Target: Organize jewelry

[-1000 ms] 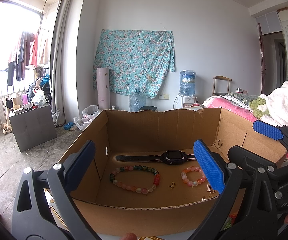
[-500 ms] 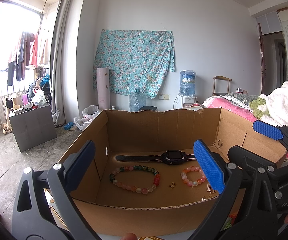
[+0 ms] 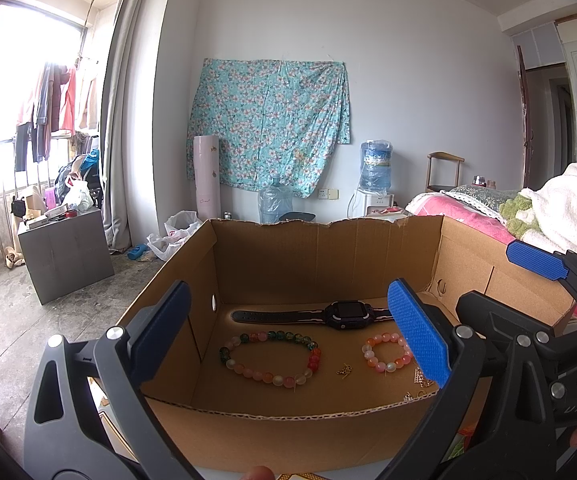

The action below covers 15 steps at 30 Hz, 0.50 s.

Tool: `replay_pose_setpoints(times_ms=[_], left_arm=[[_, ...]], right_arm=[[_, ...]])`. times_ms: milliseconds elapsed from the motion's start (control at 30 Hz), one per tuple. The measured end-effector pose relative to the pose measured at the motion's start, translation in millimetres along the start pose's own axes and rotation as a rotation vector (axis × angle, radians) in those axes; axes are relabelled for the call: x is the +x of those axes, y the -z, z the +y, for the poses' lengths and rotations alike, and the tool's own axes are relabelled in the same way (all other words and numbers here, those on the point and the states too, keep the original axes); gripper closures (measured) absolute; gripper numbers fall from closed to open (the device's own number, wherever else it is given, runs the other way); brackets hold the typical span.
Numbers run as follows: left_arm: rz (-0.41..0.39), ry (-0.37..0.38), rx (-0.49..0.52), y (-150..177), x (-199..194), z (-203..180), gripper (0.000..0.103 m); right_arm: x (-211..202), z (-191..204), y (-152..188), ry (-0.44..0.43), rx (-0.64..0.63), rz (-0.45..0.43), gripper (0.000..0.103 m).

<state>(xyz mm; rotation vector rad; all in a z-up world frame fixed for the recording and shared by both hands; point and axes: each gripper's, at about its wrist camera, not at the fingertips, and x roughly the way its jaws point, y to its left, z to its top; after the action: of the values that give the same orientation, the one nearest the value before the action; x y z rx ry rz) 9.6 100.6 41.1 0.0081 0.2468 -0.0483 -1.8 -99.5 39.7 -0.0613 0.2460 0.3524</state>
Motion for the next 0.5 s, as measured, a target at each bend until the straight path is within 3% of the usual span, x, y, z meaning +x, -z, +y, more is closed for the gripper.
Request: replay_pose_setpoints(times_ms=[500], left_arm=[[0.000,0.000,0.000,0.1,0.0,-0.1,0.008]], right_arm=[[-0.6,1.6,-0.1,0.000,0.000,0.000,0.008]])
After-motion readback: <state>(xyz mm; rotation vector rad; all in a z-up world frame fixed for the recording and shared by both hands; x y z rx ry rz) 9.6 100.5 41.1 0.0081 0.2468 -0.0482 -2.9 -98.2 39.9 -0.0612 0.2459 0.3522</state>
